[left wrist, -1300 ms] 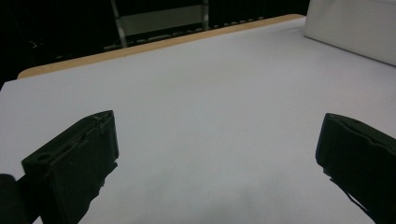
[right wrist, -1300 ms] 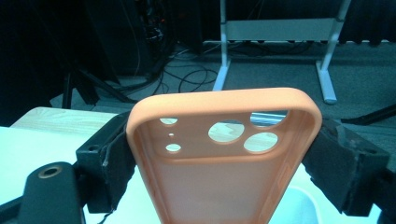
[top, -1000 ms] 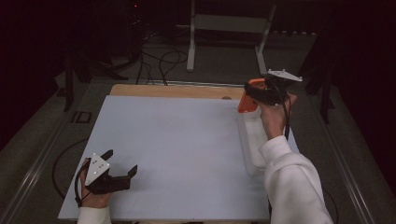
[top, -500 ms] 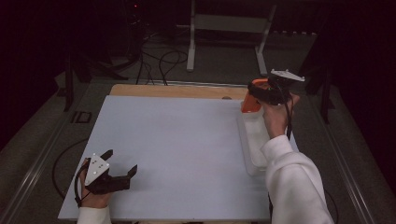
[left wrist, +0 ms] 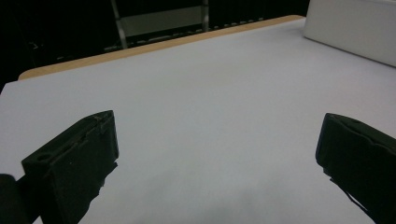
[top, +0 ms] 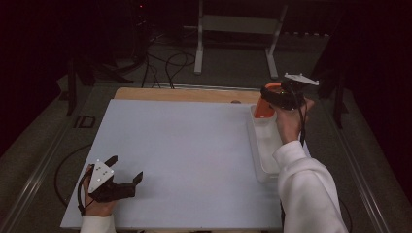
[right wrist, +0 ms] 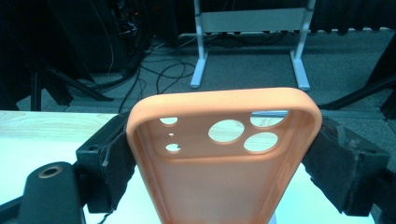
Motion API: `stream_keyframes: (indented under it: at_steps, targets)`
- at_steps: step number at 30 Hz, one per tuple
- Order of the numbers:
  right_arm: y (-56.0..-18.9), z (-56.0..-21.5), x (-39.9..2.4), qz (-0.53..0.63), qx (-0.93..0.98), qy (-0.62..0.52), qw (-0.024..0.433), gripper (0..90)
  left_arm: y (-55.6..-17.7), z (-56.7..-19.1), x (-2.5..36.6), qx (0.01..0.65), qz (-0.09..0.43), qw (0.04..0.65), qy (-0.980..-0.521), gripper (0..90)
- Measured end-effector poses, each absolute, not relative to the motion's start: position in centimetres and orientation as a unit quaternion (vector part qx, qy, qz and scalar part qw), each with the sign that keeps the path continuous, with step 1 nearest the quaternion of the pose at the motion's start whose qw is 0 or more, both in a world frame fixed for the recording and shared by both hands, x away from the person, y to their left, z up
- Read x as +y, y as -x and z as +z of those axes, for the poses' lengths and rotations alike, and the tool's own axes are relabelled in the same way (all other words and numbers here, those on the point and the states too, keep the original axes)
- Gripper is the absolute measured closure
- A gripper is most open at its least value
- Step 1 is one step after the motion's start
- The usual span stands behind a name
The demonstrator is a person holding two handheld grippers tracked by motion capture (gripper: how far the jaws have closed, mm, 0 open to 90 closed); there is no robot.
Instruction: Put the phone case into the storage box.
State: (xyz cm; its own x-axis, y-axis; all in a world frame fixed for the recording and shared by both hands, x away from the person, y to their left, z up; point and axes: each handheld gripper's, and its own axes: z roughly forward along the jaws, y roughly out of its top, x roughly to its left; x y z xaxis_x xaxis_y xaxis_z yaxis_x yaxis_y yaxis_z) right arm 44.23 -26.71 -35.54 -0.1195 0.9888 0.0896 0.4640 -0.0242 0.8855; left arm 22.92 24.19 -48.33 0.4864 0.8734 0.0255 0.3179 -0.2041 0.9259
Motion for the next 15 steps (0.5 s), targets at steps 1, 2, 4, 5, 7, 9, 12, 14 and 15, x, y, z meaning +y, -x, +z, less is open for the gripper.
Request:
stream_keyframes:
  at_steps: [1, 2, 4, 5, 7, 9, 12, 14, 15]
  targets:
    - [-44.25, -35.58, -26.76, 0.414, 0.623, -0.584, 0.316, 16.1, -22.92, -48.34, 24.19, 0.414, 0.292, 0.476, -0.719, 0.1]
    - [-44.27, -35.62, -26.79, 0.413, 0.623, -0.585, 0.316, 16.1, -22.92, -48.34, 24.19, 0.414, 0.292, 0.476, -0.719, 0.1]
    - [-44.31, -35.71, -26.88, 0.412, 0.622, -0.587, 0.316, 16.1, -22.92, -48.34, 24.17, 0.414, 0.292, 0.475, -0.72, 0.1]
    - [-44.34, -35.75, -26.9, 0.411, 0.621, -0.588, 0.315, 16.1, -22.92, -48.34, 24.17, 0.414, 0.292, 0.475, -0.72, 0.1]
    - [-44.4, -35.85, -26.99, 0.411, 0.622, -0.587, 0.316, 16.1, -22.92, -48.34, 24.17, 0.414, 0.292, 0.475, -0.719, 0.1]
    - [-44.45, -35.93, -27.02, 0.41, 0.621, -0.589, 0.314, 16.1, -22.92, -48.35, 24.16, 0.414, 0.292, 0.475, -0.719, 0.1]
    - [-44.52, -36.07, -27.1, 0.408, 0.621, -0.591, 0.315, 16.1, -22.93, -48.36, 24.15, 0.413, 0.291, 0.474, -0.721, 0.1]
    - [-44.56, -36.2, -27.12, 0.407, 0.621, -0.592, 0.313, 16.1, -22.92, -48.36, 24.13, 0.413, 0.291, 0.475, -0.72, 0.1]
    - [-44.59, -36.27, -27.13, 0.406, 0.621, -0.593, 0.313, 16.1, -22.92, -48.36, 24.13, 0.413, 0.291, 0.475, -0.72, 0.0]
